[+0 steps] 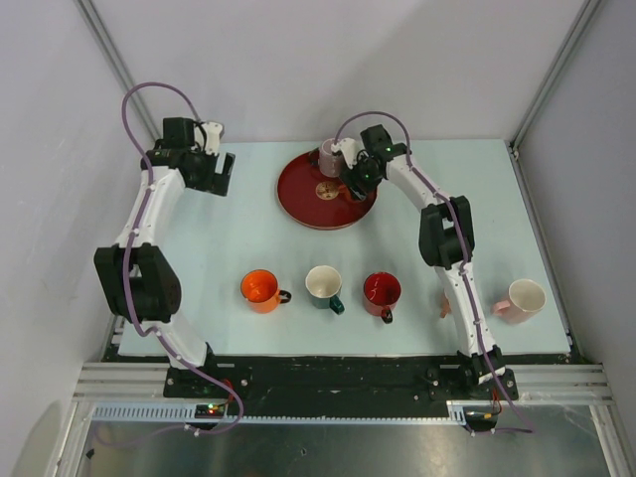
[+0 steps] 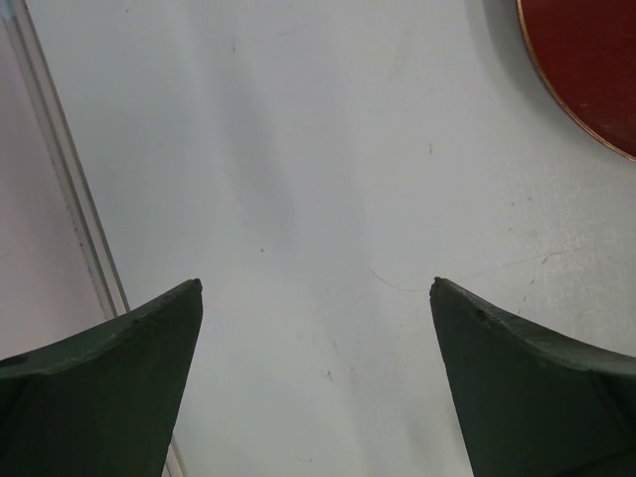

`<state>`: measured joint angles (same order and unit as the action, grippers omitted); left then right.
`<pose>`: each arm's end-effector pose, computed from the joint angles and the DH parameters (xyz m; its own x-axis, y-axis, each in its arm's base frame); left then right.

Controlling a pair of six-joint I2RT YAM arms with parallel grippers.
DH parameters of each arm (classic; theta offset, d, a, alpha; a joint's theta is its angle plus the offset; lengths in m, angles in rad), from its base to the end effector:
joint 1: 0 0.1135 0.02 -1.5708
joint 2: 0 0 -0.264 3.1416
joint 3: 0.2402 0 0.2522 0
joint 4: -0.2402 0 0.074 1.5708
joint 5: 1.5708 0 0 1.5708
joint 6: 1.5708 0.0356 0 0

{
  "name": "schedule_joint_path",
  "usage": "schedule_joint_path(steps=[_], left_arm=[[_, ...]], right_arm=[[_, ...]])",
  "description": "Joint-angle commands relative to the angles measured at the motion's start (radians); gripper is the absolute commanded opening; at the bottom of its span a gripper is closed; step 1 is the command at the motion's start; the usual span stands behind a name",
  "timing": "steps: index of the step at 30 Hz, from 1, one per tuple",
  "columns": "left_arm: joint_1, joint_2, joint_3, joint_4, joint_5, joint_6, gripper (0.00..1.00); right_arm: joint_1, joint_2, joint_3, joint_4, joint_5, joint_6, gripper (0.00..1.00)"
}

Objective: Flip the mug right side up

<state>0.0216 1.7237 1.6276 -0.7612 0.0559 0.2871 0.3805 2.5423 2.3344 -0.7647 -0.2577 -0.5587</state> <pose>0.3814 0.0062 0.3278 -0.7207 0.2672 -0.6397 0.2284 0.9627 0.1448 0.5083 0.2131 0.1810 -0.3896 -0.7079 -0.5892 -0.8242 0.5534 -0.1199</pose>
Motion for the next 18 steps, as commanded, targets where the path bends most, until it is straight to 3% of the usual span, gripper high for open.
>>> schedule_joint_path(steps=[1,4,6,14,18], left_arm=[[-0.012,-0.001,0.051,-0.005,0.013,0.015,1.0],[-0.013,-0.008,0.061,-0.014,0.043,0.006,1.0],[-0.013,-0.013,0.076,-0.026,0.076,-0.011,1.0],[-0.012,-0.041,0.176,-0.069,0.335,-0.14,0.99],[-0.013,-0.047,0.271,-0.077,0.431,-0.309,0.97]], right_arm=[[0.016,-0.033,0.007,0.023,-0.003,-0.013,0.18],[0.031,-0.124,-0.073,0.099,0.024,0.005,0.05],[0.041,-0.19,-0.15,0.17,0.036,0.027,0.01],[0.077,-0.436,-0.321,0.407,0.008,0.149,0.0],[0.136,-0.553,-0.425,0.59,0.071,0.132,0.0]])
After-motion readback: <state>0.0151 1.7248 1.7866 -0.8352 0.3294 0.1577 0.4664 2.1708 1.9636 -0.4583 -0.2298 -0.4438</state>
